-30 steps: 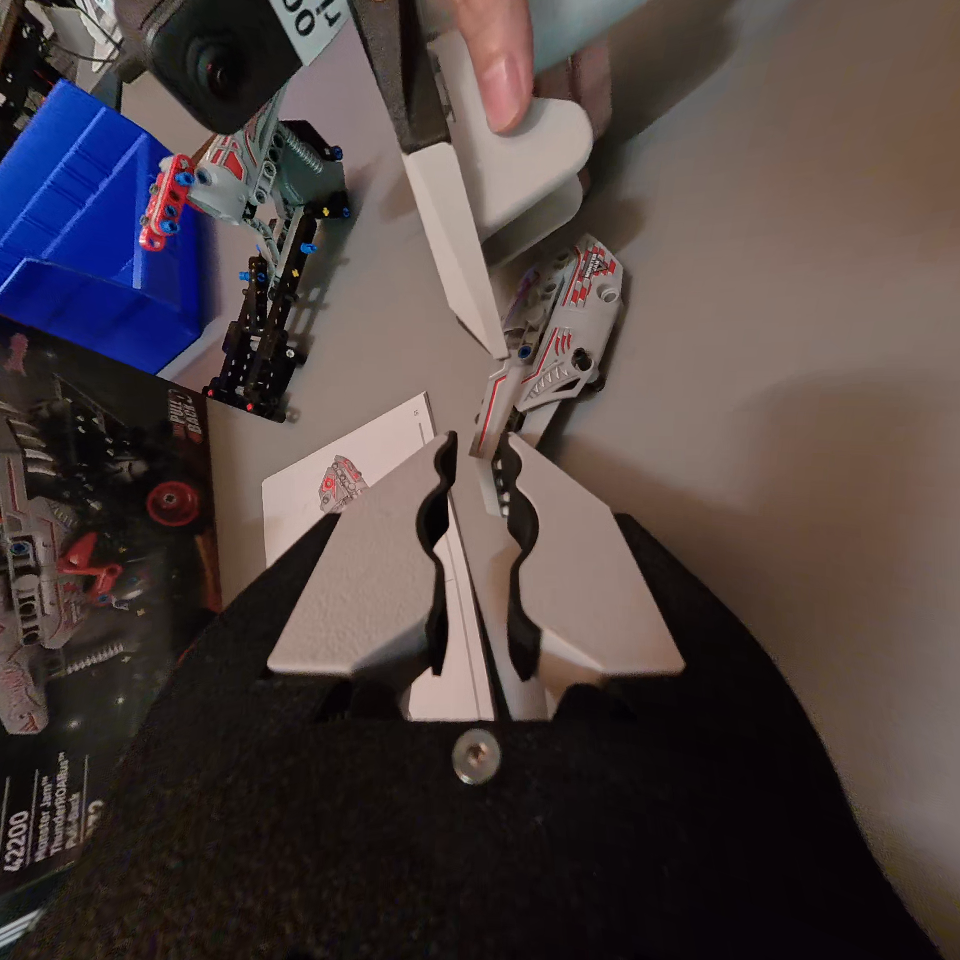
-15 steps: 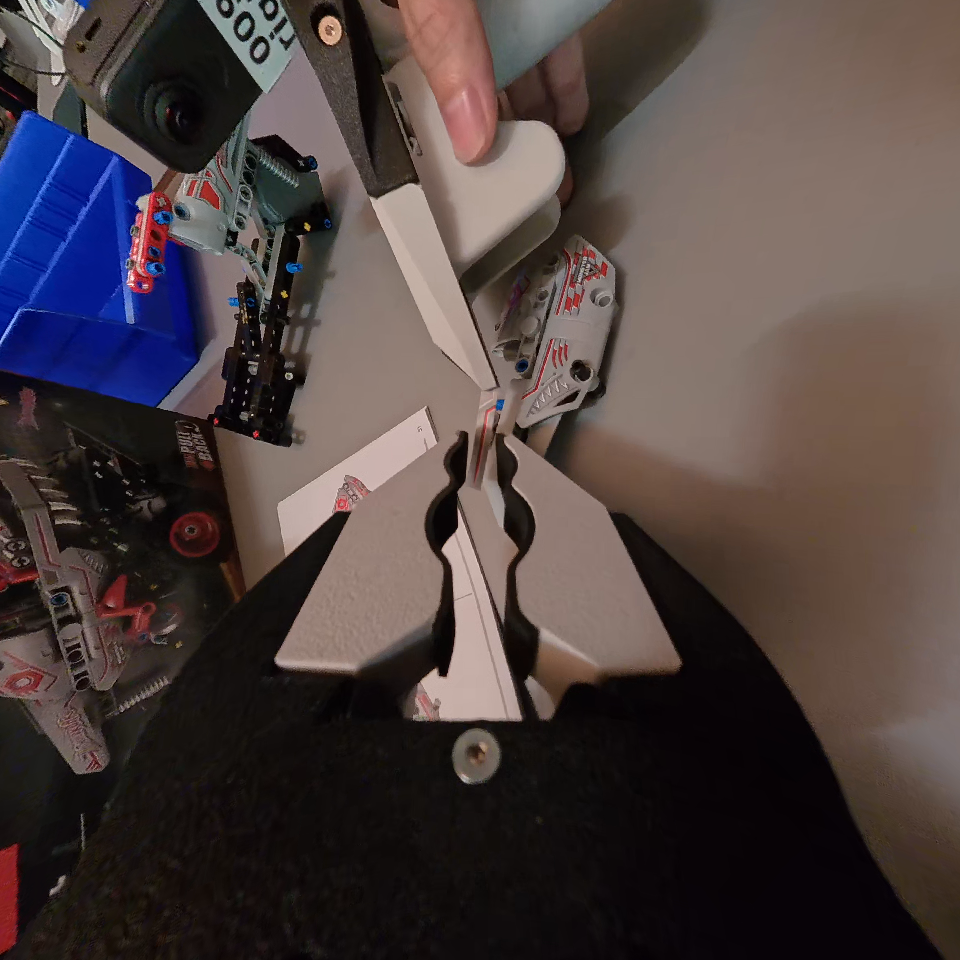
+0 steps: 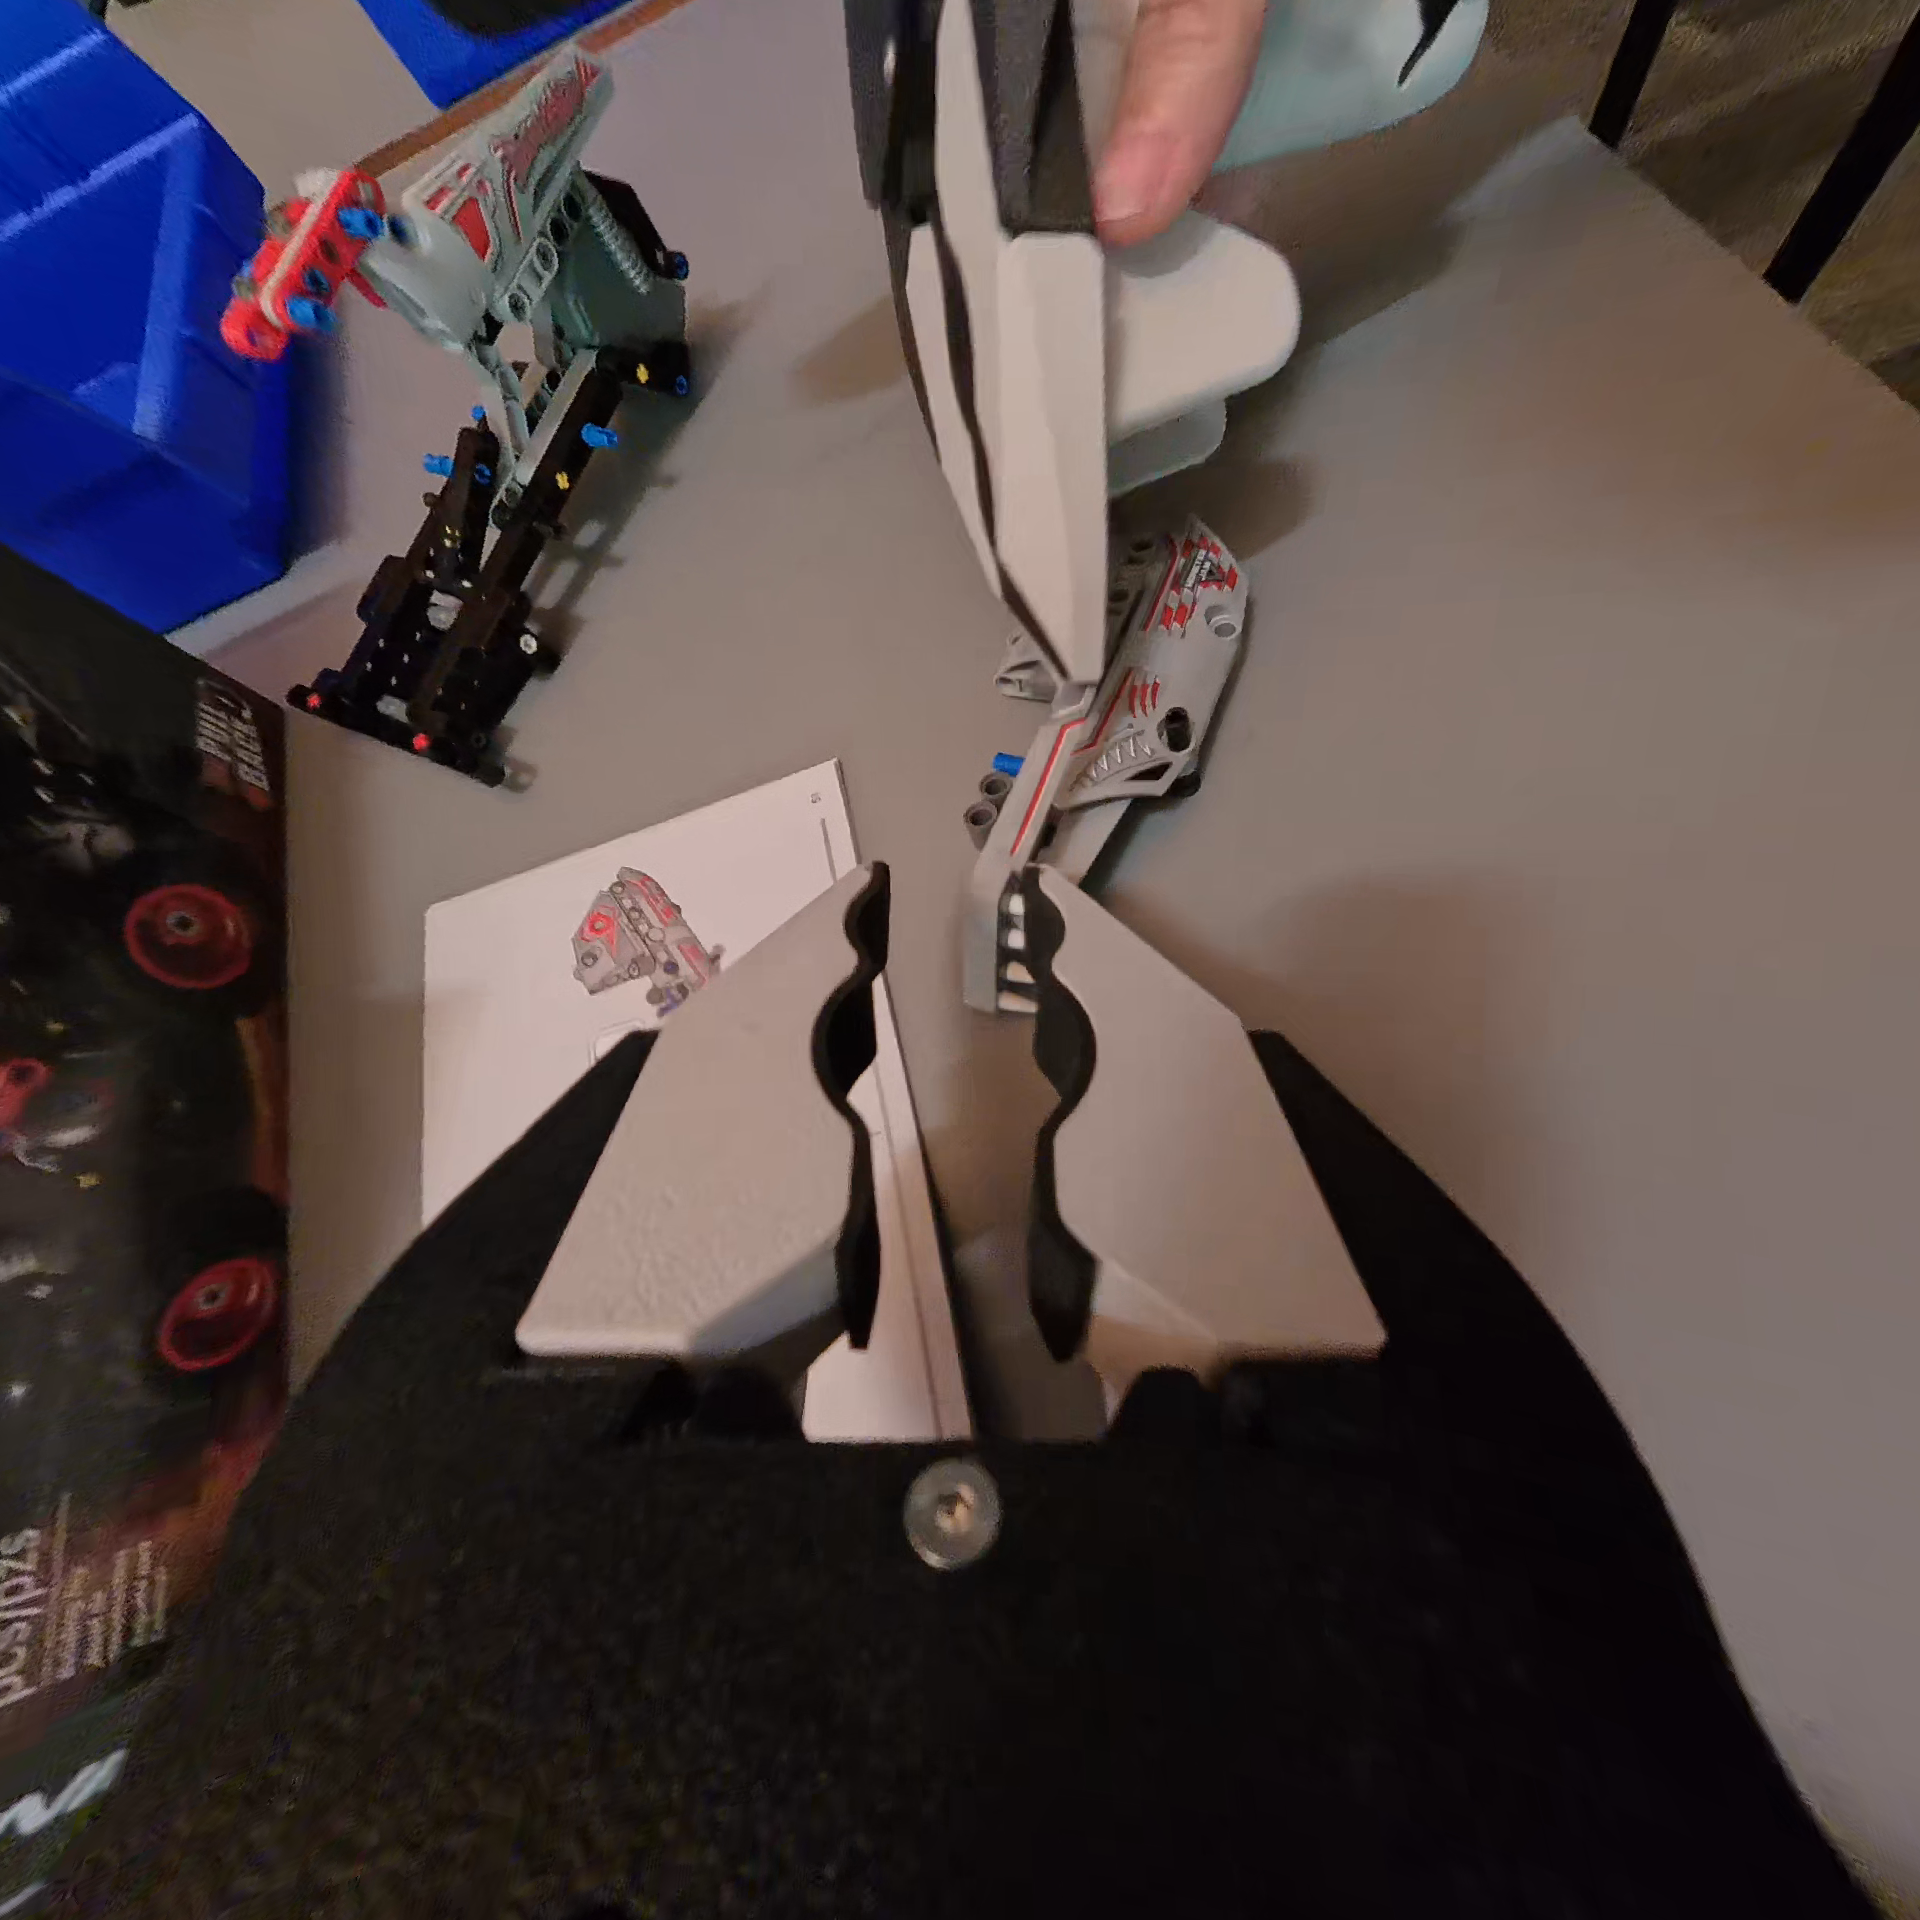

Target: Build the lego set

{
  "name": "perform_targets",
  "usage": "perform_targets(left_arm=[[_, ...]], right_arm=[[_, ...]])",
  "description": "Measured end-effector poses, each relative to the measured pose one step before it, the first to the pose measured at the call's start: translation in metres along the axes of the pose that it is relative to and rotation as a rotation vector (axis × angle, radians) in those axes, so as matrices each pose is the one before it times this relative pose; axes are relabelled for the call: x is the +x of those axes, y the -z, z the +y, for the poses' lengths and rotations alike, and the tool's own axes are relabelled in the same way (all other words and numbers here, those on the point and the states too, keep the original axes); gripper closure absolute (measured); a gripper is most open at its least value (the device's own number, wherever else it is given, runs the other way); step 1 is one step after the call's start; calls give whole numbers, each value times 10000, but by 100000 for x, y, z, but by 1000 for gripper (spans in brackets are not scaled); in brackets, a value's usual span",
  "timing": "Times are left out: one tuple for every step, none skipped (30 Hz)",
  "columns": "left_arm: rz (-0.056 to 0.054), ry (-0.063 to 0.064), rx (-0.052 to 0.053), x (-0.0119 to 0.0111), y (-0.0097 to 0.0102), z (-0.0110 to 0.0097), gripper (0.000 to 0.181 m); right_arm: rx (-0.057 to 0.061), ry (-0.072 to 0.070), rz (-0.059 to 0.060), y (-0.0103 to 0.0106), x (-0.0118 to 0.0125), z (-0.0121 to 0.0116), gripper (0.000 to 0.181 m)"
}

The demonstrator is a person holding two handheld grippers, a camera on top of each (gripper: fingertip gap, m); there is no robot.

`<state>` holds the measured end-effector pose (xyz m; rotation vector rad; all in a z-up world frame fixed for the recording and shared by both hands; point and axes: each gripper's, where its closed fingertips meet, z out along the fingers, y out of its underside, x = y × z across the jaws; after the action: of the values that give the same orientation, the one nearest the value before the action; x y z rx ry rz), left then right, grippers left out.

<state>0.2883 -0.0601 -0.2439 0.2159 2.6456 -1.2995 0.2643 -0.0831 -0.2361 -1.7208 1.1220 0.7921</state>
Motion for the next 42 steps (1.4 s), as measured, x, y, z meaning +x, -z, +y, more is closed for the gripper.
perform_targets(left_arm=[[91,191,-39,32,13,173,158],[147,153,-62,125,-30,180,157],[161,123,-41,183,-71,148,156],[89,95,-21,87,-93,94,156],[41,44,-18,62,-83,84,155],[44,24,-47,71,-69,114,155],[43,31,-61,86,-73,133,154],[19,20,-25,43,-69,94,154],[-5,23,-5,4,-75,87,154],[31,51,-34,34,-107,117,154],[68,64,-56,68,-120,166,154],[28,42,-42,23,-108,134,153],[-9,16,-35,-29,-85,118,153],[21,-18,-33,56,-57,90,154],[3,-32,-16,37,-27,47,154],[-12,-16,-1,5,-25,14,154],[1,-7,7,27,4,-8,154],[3,-7,6,9,4,-3,154],[-1,-3,0,-4,0,-1,154],[-8,-1,2,-12,-2,-3,154],[-16,-17,8,-16,2,-21,154],[-28,-48,25,-17,19,-66,154],[-35,-70,32,-5,43,-85,154],[-53,-82,26,-19,49,-79,154],[-64,-87,32,-38,39,-82,154],[-31,-65,29,-11,20,-49,154],[-24,-17,12,-42,-21,-2,154],[-49,4,-4,-97,-53,45,154],[-40,-11,-4,-64,-30,44,154],[-13,-11,2,-2,-19,16,154],[-15,-19,2,-5,15,-9,154],[-14,-32,14,13,29,-39,154],[-26,-32,31,-19,43,-78,154],[-21,-29,43,-8,50,-83,155],[-16,-23,43,-18,41,-86,155],[-14,-20,31,-10,29,-60,155],[-11,-13,16,-8,18,-29,155],[-4,-9,16,7,-9,-26,155],[-2,-16,24,8,-13,-23,155],[7,-18,16,30,-29,-19,155],[7,-8,17,26,-17,-20,156],[-6,-1,15,0,-18,-29,156]], right_arm=[[-83,158,55,185,-41,188,181],[28,192,-49,159,-58,2,181],[-8,-58,-57,71,145,69,181],[20,-181,-115,26,180,16,181],[152,-190,-237,52,2,-175,181],[225,-216,-300,83,-121,-273,181],[213,-195,-214,89,-16,-278,181],[104,-64,-114,34,81,-108,181],[26,-46,-120,-21,41,-7,181],[80,-91,-10,-50,179,-88,181],[105,-4,43,-65,228,-132,181],[3,36,-31,-58,130,-39,181],[12,-5,33,7,169,-91,181],[148,23,-50,67,1,-296,181],[54,-61,-61,23,14,-124,181],[-20,-139,-76,-30,26,19,181],[35,-148,-82,-54,-10,-17,181],[-5,-74,-84,-55,-95,29,181],[-92,2,-38,-66,-66,147,181],[-86,16,36,-68,38,135,181],[24,-20,137,-10,195,-17,181],[22,-23,31,17,62,-10,181],[52,-53,-3,56,40,-50,181],[116,-92,-21,63,36,-150,181],[70,-91,-82,45,-46,-106,181],[-79,-64,-115,-5,-110,95,181],[-53,-51,-31,-41,1,64,181],[-12,-4,64,-49,71,25,181],[-131,52,21,-88,0,198,181],[-80,25,35,-109,23,132,181],[-22,3,81,-94,99,35,181],[-79,12,57,-102,56,122,181],[-53,-12,76,-71,121,79,181],[-1,-26,101,-40,160,21,181],[-15,-6,11,-26,25,55,181],[-13,-11,5,-11,29,46,181],[39,-20,28,1,70,-32,181],[39,-6,16,11,24,-32,181],[0,27,-57,-2,-98,21,181],[8,33,-44,21,-71,21,181],[51,-3,-3,25,-3,-60,181],[22,4,-26,16,-35,-32,181]])
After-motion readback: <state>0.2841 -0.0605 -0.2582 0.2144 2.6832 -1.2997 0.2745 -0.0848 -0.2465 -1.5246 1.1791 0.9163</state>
